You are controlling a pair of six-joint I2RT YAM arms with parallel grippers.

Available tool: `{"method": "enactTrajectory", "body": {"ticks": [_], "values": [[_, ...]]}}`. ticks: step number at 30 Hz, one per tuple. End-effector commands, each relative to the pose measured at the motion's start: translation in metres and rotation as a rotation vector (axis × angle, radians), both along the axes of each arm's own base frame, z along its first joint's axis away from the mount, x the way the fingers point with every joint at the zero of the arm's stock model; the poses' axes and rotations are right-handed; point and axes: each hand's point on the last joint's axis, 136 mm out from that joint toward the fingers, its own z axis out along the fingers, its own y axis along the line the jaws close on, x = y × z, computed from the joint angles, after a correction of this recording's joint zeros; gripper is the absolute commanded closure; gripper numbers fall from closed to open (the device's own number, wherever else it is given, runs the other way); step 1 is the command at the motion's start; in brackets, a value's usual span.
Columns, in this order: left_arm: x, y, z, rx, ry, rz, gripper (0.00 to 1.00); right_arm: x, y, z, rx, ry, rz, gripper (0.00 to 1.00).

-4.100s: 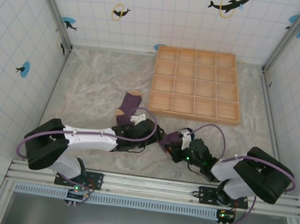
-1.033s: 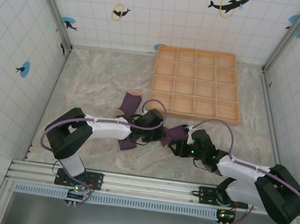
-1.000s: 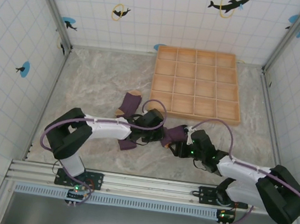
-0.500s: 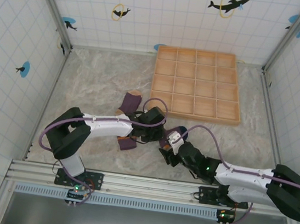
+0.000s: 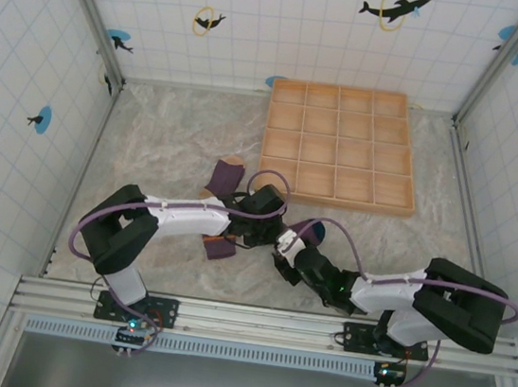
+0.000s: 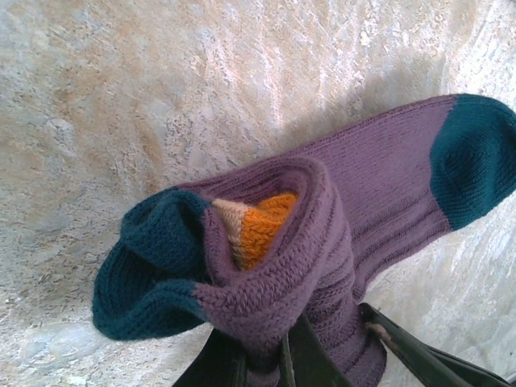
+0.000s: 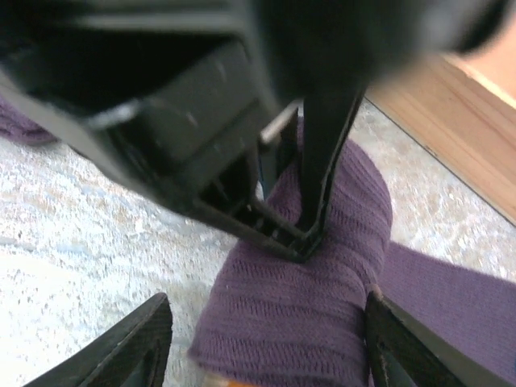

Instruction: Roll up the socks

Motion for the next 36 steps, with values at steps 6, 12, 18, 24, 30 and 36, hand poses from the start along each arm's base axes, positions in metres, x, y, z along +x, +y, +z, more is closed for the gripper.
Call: {"method": "enactTrajectory", "body": {"ticks": [6,12,18,24,30,36], "values": [[-0.005,-0.001,0.000,0.005,0.030,-0.021,1.00,0.010,0.003,-0.004,-0.012,-0.028,-0.052,0.39],[-0.008,-0.002,-0.003,-0.049,0.067,-0.016,1.00,0.004,-0.008,0.004,0.051,-0.033,-0.060,0.38],[-0.008,0.000,-0.002,-0.047,0.067,-0.012,1.00,0.003,-0.009,0.008,0.071,-0.041,-0.048,0.39],[-0.009,0.002,-0.002,-0.042,0.068,-0.012,1.00,0.003,-0.006,-0.002,0.035,-0.025,-0.048,0.40],[-0.010,0.001,-0.003,-0.045,0.074,-0.019,1.00,0.005,-0.018,-0.013,0.003,-0.021,-0.092,0.39],[-0.010,0.000,-0.001,-0.048,0.073,-0.024,1.00,0.006,-0.020,-0.021,-0.018,0.003,-0.104,0.49]]}}
